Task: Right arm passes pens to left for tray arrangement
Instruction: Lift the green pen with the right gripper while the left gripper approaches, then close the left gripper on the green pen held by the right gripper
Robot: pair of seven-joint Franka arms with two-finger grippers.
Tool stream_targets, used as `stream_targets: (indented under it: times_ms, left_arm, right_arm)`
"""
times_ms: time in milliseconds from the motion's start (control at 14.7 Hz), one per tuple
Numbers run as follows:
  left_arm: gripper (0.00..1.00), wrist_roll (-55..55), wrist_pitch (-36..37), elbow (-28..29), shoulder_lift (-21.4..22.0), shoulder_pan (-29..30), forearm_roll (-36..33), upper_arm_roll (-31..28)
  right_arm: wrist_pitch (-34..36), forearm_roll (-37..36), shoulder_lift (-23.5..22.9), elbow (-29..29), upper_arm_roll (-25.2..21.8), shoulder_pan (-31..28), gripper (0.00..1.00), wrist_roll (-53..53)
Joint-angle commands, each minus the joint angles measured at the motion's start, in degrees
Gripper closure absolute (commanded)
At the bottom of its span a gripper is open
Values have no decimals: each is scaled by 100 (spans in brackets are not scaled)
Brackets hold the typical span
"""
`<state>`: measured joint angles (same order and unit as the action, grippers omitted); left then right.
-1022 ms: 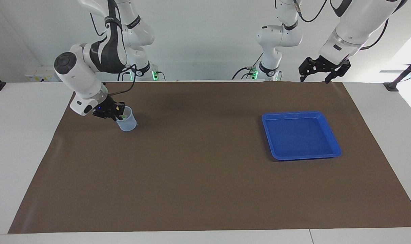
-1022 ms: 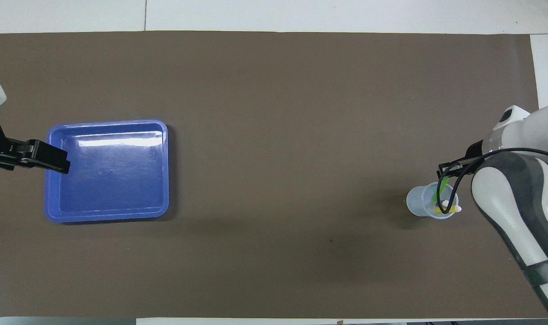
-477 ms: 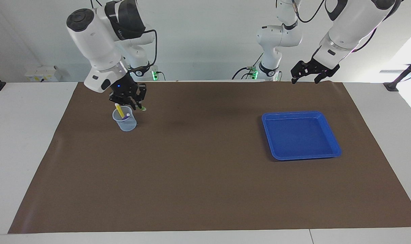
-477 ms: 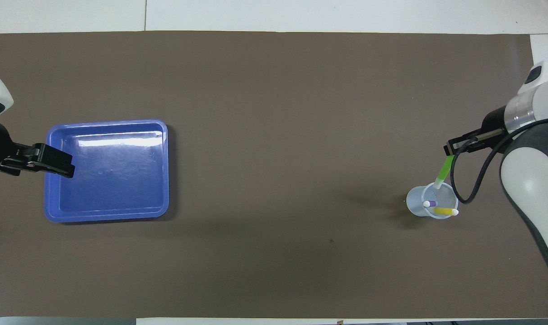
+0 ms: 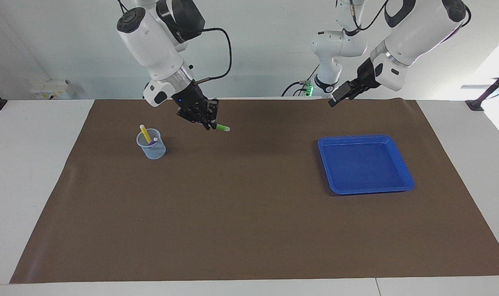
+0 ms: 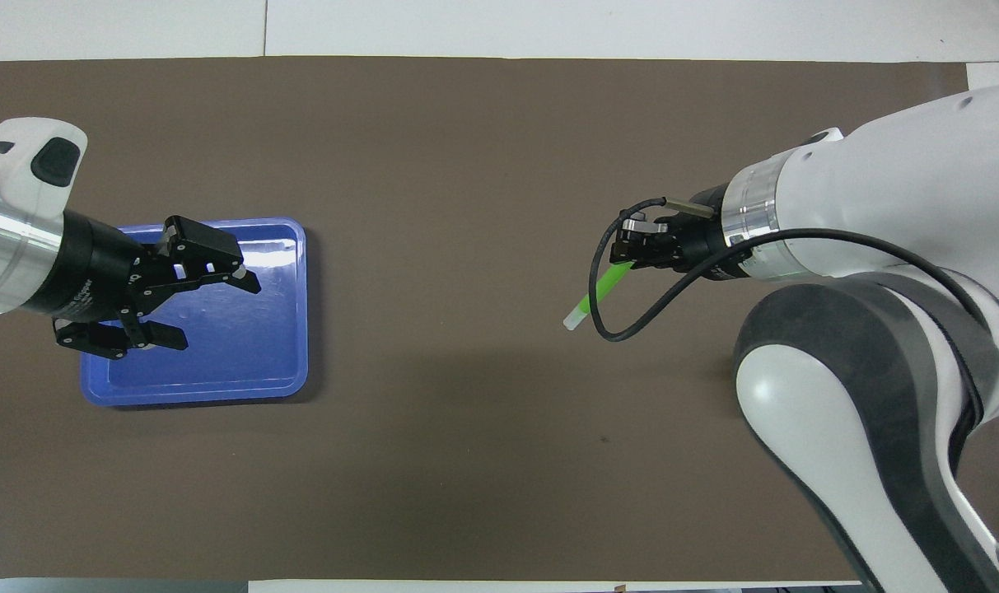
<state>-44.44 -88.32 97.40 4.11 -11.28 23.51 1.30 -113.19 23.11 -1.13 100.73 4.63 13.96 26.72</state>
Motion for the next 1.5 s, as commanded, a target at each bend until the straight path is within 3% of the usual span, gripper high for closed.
stream_targets:
  times_ms: [0,273,613,954,1431]
  left_arm:
    - [0,-1632,-615,402,248,-129,487,159]
    - [0,-3883,-1432,481,134,-260,901,520]
    - [0,-6213,-2433,770,20,-936,902,520]
    - [0,-6753,-3393,1088,-164,-1043,901,520]
    - [0,-6719,-3517,1211,-226,-1043,893,520]
  right_arm:
    - [-693,403,43,254,-6,255,100,823]
    - [-1941,835,201,843,-6,730,100,1720]
    - [-2645,1248,184,905,-6,1178,100,2714]
    - [-2752,1257,184,923,-6,1337,100,2927]
    - [-2770,1679,184,923,-6,1320,100,2848]
